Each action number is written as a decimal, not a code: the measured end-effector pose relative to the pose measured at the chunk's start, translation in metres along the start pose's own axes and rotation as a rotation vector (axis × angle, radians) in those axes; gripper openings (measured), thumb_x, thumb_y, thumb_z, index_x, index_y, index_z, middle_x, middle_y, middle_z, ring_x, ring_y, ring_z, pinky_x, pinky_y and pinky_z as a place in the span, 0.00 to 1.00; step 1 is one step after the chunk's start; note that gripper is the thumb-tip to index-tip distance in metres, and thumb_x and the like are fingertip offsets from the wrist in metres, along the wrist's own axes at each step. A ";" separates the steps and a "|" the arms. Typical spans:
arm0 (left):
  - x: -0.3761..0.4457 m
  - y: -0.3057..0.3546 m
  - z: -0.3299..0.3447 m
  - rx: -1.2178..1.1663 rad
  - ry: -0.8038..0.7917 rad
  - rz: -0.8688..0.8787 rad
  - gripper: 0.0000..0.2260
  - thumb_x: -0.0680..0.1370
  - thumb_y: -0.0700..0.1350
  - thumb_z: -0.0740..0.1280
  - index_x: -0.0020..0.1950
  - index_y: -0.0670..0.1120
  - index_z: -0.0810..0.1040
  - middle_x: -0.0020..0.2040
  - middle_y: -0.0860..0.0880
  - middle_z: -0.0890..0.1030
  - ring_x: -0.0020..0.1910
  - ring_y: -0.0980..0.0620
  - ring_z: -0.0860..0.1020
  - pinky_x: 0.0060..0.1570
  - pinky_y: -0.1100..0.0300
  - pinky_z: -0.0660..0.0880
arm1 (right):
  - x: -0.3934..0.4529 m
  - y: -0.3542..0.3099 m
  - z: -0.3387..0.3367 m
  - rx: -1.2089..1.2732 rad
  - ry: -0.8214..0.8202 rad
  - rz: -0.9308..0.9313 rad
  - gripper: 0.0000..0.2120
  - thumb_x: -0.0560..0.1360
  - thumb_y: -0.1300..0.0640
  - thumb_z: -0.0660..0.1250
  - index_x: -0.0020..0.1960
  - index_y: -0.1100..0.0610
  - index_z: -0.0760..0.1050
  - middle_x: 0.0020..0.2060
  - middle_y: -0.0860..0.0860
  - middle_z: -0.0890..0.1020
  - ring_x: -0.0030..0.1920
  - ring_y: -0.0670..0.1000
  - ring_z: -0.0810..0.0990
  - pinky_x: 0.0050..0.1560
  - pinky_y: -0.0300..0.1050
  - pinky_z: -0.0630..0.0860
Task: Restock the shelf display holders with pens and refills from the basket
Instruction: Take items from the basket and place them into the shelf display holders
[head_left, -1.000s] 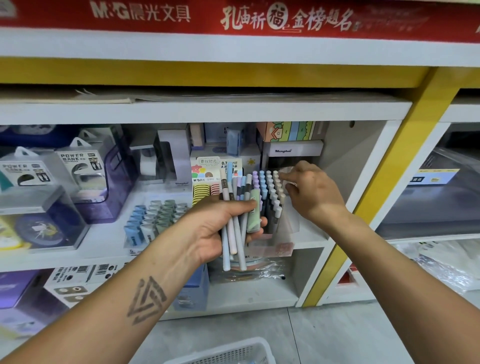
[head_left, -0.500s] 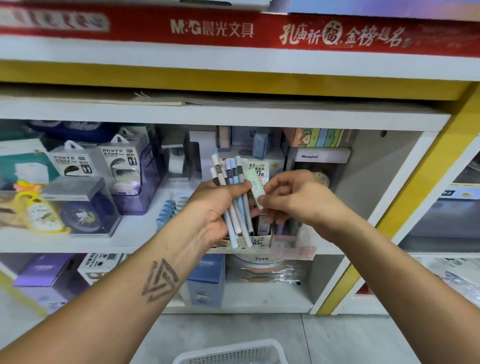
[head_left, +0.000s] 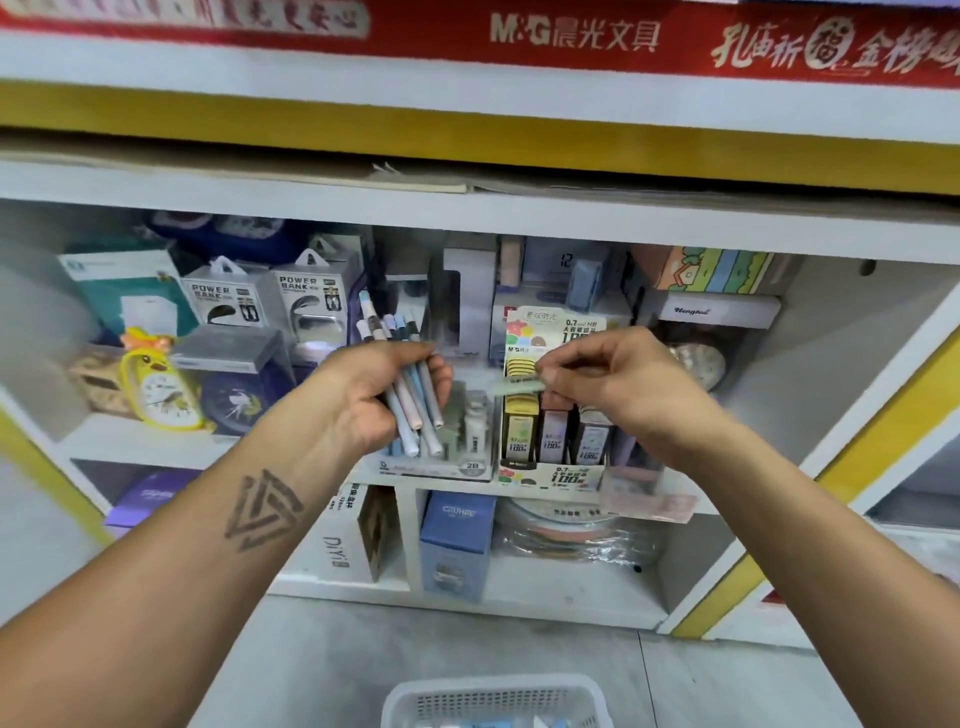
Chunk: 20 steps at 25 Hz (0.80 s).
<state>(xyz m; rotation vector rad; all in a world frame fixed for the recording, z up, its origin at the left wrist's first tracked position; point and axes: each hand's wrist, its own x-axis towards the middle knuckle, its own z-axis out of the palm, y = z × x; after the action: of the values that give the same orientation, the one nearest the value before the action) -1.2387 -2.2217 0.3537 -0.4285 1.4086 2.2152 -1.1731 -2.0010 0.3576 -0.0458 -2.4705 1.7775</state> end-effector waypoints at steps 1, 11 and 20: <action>0.000 0.001 -0.007 -0.003 0.010 -0.004 0.07 0.80 0.38 0.66 0.43 0.39 0.77 0.33 0.44 0.80 0.32 0.50 0.80 0.35 0.57 0.82 | 0.004 0.000 0.007 -0.116 0.012 -0.035 0.07 0.74 0.66 0.74 0.51 0.59 0.83 0.44 0.56 0.86 0.40 0.50 0.83 0.46 0.42 0.82; 0.004 0.006 -0.041 -0.121 -0.046 -0.048 0.02 0.80 0.34 0.63 0.48 0.37 0.74 0.36 0.39 0.78 0.36 0.45 0.80 0.32 0.55 0.82 | 0.037 0.004 0.053 -0.622 0.103 -0.310 0.10 0.76 0.60 0.72 0.56 0.50 0.84 0.46 0.46 0.85 0.45 0.45 0.82 0.49 0.34 0.75; 0.019 0.009 -0.048 -0.175 -0.044 -0.071 0.04 0.81 0.34 0.63 0.46 0.37 0.74 0.35 0.39 0.78 0.32 0.45 0.80 0.34 0.53 0.82 | 0.081 0.016 0.086 -1.034 0.127 -0.531 0.08 0.73 0.69 0.66 0.45 0.59 0.79 0.38 0.54 0.83 0.40 0.58 0.80 0.39 0.48 0.76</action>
<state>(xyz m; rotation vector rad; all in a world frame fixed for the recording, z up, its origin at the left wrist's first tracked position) -1.2592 -2.2640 0.3311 -0.4791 1.1636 2.2846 -1.2623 -2.0709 0.3202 0.3628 -2.6482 0.2142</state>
